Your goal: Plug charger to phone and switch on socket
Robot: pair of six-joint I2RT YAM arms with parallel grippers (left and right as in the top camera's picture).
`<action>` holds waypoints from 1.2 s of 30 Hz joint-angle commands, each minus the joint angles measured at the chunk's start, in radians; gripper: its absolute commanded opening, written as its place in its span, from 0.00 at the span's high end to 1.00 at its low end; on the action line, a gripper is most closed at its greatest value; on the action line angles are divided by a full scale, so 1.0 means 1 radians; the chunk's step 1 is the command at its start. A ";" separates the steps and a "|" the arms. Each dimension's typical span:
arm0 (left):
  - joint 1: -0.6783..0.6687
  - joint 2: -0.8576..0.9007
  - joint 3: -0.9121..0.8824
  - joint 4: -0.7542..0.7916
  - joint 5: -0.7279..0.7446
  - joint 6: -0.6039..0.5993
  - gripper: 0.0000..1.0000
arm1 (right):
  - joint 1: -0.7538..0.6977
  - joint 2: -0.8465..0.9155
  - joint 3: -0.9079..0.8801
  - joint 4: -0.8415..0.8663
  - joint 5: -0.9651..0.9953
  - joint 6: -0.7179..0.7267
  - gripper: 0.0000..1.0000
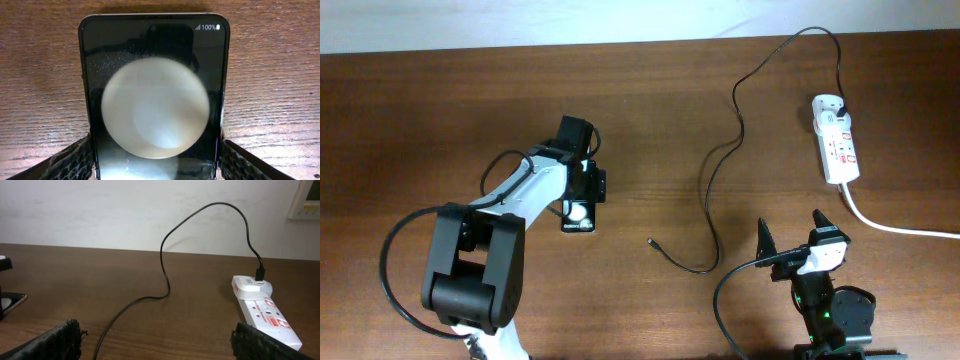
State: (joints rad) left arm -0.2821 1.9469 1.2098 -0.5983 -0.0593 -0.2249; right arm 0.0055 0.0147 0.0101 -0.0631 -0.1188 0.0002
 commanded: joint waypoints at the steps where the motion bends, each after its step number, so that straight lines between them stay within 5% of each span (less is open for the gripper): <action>1: 0.002 0.035 -0.002 -0.012 0.018 -0.009 0.11 | -0.004 -0.007 -0.005 -0.005 -0.008 0.004 0.01; 10: 0.002 0.035 -0.002 -0.007 0.018 -0.009 0.07 | -0.004 -0.007 -0.005 -0.005 -0.008 0.004 0.01; 14: 0.003 0.035 -0.002 -0.004 0.018 -0.009 0.15 | -0.004 -0.007 -0.005 -0.005 -0.008 0.004 0.01; 18: 0.002 0.035 -0.002 0.002 0.018 -0.010 0.09 | -0.004 -0.007 -0.005 -0.005 -0.008 0.004 0.01; 26: 0.002 0.035 -0.018 -0.013 -0.080 -0.078 0.14 | -0.004 -0.007 -0.005 -0.005 -0.008 0.004 0.01; 36: 0.002 0.035 -0.018 0.002 -0.018 -0.077 0.23 | -0.004 -0.007 -0.005 -0.005 -0.008 0.004 0.01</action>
State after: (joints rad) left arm -0.2840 1.9472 1.2114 -0.6006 -0.0822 -0.2935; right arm 0.0055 0.0147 0.0101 -0.0631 -0.1188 0.0006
